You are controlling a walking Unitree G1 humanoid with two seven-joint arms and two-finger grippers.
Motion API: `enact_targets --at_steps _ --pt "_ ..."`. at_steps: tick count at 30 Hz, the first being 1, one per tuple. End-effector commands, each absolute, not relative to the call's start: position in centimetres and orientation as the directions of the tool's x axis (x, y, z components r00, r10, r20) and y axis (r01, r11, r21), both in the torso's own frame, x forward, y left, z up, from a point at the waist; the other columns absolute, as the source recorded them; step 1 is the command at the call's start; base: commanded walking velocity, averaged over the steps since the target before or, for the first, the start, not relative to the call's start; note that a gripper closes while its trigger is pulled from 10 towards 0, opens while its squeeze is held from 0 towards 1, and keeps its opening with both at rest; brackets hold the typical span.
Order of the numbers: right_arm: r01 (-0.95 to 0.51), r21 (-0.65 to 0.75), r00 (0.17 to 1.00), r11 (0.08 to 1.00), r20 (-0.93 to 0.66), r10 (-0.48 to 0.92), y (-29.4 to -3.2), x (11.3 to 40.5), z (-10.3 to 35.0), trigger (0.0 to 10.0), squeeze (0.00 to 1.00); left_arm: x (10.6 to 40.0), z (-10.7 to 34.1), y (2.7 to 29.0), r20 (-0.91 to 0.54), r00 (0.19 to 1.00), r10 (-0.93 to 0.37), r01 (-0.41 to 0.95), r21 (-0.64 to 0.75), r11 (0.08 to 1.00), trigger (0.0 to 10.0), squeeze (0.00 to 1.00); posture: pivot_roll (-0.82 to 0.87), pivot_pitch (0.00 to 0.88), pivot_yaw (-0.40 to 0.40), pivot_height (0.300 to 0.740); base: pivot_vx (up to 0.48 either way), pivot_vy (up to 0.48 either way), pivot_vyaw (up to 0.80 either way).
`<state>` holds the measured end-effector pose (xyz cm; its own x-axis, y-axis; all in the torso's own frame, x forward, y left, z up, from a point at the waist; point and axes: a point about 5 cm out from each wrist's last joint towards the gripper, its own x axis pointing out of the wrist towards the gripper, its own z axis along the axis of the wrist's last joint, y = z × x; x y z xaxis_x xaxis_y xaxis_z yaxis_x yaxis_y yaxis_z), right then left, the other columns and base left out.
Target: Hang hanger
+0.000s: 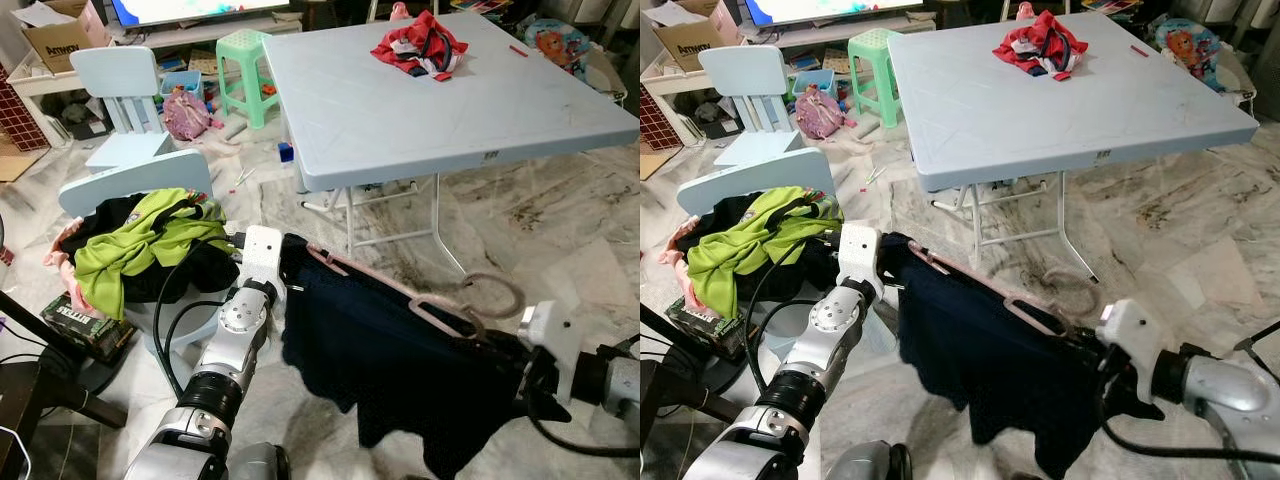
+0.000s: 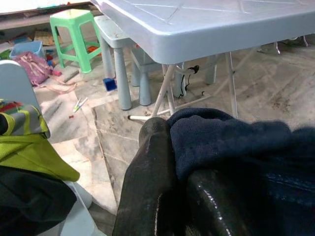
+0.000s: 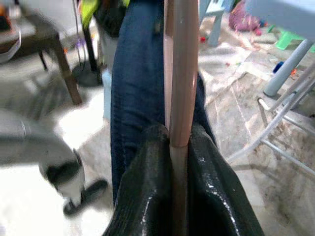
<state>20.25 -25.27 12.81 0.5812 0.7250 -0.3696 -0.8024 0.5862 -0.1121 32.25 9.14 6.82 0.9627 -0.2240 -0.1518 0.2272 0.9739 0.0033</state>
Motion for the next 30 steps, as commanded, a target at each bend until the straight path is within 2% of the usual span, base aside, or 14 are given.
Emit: enact_targets --at_steps 1,8,9,10,12,13,15,19,21,26,29,30 --pt "-0.762 -0.127 0.628 0.635 -0.384 0.677 -27.0 20.2 13.6 10.0 0.0 32.8 7.0 12.9 -0.153 0.986 -0.064 0.065 0.003 0.998 0.0 0.0 -0.1 0.0 0.053 0.74 0.0 0.0 0.0" --pt "-0.71 -0.023 0.695 0.703 -0.183 0.696 -25.1 21.8 14.7 10.0 0.0 32.6 6.4 12.1 -0.194 0.972 -0.133 0.128 -0.039 0.991 0.0 0.0 -0.09 0.0 0.053 0.74 0.0 0.0 0.0" --pt "-0.642 -0.031 0.764 0.766 -0.111 0.635 -24.6 23.2 15.1 10.0 0.0 32.5 6.5 11.2 -0.191 0.965 -0.18 0.172 -0.059 0.983 0.0 0.0 -0.09 0.0 0.054 0.74 0.0 0.0 0.0" --pt "-0.642 -0.031 0.764 0.766 -0.111 0.635 -24.6 23.2 15.1 10.0 0.0 32.5 6.5 11.2 -0.191 0.965 -0.18 0.172 -0.059 0.983 0.0 0.0 -0.09 0.0 0.054 0.74 0.0 0.0 0.0" --pt "-0.519 0.001 0.855 0.855 0.012 0.518 -23.6 25.3 16.0 10.0 0.0 32.4 6.9 9.7 -0.163 0.956 -0.243 0.235 -0.062 0.97 0.0 0.0 -0.09 0.0 0.056 0.74 0.0 0.0 0.0" --pt "-0.519 0.001 0.855 0.855 0.012 0.518 -23.6 25.3 16.0 10.0 0.0 32.4 6.9 9.7 -0.163 0.956 -0.243 0.235 -0.062 0.97 0.0 0.0 -0.09 0.0 0.056 0.74 0.0 0.0 0.0" --pt "-0.414 0.116 0.908 0.903 0.127 0.4 -22.2 27.1 16.8 10.0 0.0 31.8 7.0 8.0 -0.148 0.937 -0.318 0.309 -0.079 0.948 0.0 0.0 -0.09 0.0 0.055 0.74 0.0 0.0 0.0" --pt "-0.339 0.287 0.935 0.896 0.21 0.287 -19.8 29.0 17.1 10.0 0.0 30.5 6.9 5.2 -0.149 0.86 -0.488 0.479 -0.094 0.873 0.0 0.0 -0.07 0.0 0.051 0.74 0.0 0.0 0.0" --pt "-0.329 0.289 0.938 0.899 0.21 0.275 -19.6 29.1 17.0 10.0 0.0 30.3 6.8 4.8 -0.154 0.84 -0.52 0.512 -0.089 0.854 0.0 0.0 -0.07 0.0 0.051 0.74 0.0 0.0 0.0" --pt "-0.194 0.237 0.965 0.952 0.218 0.142 -19.9 30.1 16.9 10.0 0.0 29.5 6.5 4.0 -0.181 0.764 -0.62 0.62 -0.063 0.782 0.0 0.0 -0.07 0.0 0.049 0.74 0.0 0.0 0.0" --pt "-0.048 0.097 0.968 0.994 0.249 0.022 -20.4 31.0 17.7 10.0 0.0 29.0 6.2 4.0 -0.198 0.722 -0.663 0.676 -0.004 0.737 0.0 0.0 -0.07 0.0 0.049 0.74 0.0 0.0 0.0" --pt "-0.014 -0.046 0.956 0.999 0.291 0.027 -20.2 31.1 18.5 10.0 0.0 28.8 6.1 4.0 -0.207 0.708 -0.675 0.691 0.005 0.723 0.0 0.0 -0.07 0.0 0.049 0.74 0.0 0.0 0.0"
